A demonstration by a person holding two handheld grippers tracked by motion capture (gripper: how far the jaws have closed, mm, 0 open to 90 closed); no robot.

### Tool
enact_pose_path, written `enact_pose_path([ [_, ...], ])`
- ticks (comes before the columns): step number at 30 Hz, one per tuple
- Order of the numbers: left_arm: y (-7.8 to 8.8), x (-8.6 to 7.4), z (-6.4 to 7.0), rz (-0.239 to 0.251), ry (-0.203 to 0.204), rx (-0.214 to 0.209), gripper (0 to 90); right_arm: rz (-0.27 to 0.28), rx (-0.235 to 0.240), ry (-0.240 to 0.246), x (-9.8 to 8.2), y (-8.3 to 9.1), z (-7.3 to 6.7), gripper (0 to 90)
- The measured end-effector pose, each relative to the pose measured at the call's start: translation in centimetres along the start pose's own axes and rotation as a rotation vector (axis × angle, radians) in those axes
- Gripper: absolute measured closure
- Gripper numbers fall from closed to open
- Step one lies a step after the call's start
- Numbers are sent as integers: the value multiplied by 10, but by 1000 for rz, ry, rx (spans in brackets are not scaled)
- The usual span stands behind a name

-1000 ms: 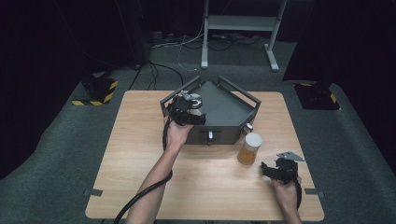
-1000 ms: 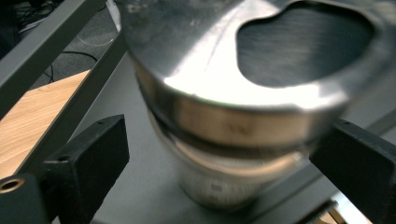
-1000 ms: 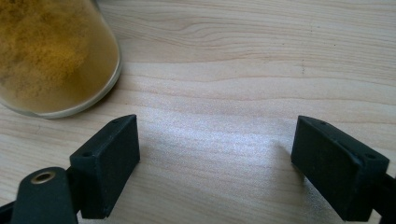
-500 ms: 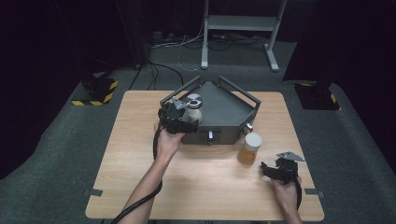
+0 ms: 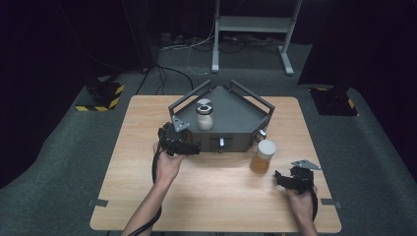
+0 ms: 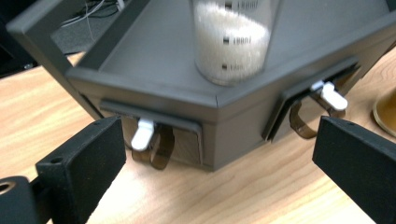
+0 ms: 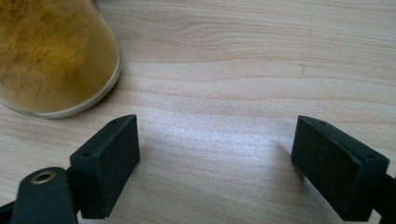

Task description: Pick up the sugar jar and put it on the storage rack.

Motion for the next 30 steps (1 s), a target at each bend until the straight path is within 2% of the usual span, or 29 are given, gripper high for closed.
enact_pose_path([
  [8,-4,-23,1,-22,15,-12,30,0,0,0,0,0,0,147],
  [13,-8,-30,2,-38,15,-15,31,0,0,0,0,0,0,147],
  [16,-14,-37,4,-57,7,-14,32,0,0,0,0,0,0,147],
  [26,-31,-55,4,-103,21,-15,32,0,0,0,0,0,0,147],
  [30,-38,-63,3,-121,48,-32,33,0,0,0,0,0,0,147],
])
Point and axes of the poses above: each handheld gripper's, and its own axes: y roughly backward along the jaws, x roughly out of its top, z roughly to its right, the point moved 7 cm from there along -y, roughly forward along the jaws, and after that the axes turned 5 degrees about -x, right-handed, at the moved point
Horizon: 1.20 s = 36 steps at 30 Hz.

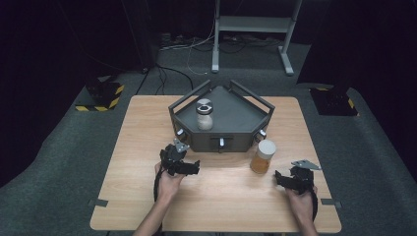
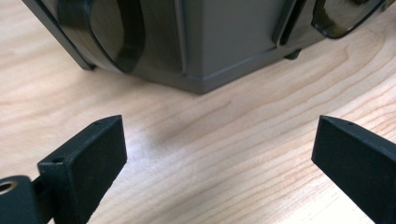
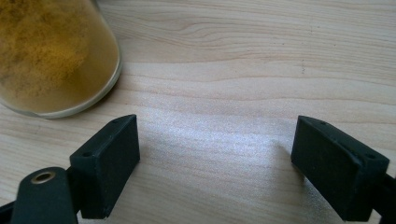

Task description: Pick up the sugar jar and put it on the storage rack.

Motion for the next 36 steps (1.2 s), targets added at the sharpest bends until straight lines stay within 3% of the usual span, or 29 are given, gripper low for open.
enact_pose_path([
  [14,-22,-14,2,-43,11,2,35,0,0,0,0,0,0,147],
  [19,-28,-20,1,-35,30,12,37,0,0,1,0,0,0,147],
  [30,-37,-26,5,-35,7,34,36,-1,-1,0,0,0,0,147],
  [36,-38,-31,3,-8,22,24,17,-1,-1,0,0,0,0,147],
])
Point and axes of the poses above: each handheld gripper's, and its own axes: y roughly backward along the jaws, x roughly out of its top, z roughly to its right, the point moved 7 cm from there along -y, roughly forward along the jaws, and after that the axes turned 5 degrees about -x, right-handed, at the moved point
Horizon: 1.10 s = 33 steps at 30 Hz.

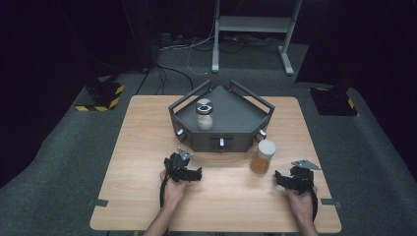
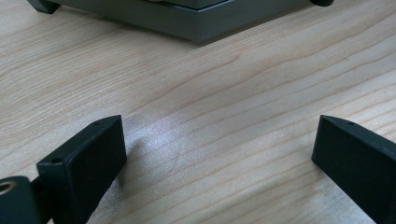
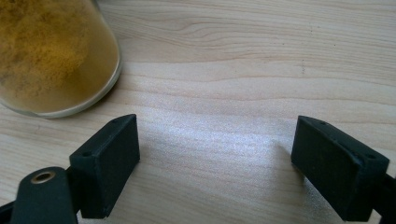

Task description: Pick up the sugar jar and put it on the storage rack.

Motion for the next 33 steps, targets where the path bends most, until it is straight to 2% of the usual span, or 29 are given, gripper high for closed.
enact_pose_path([
  [1,0,-2,0,12,-2,-1,17,0,0,0,0,0,0,147],
  [33,0,-2,-2,13,-3,-8,15,-1,0,0,0,0,0,145],
])
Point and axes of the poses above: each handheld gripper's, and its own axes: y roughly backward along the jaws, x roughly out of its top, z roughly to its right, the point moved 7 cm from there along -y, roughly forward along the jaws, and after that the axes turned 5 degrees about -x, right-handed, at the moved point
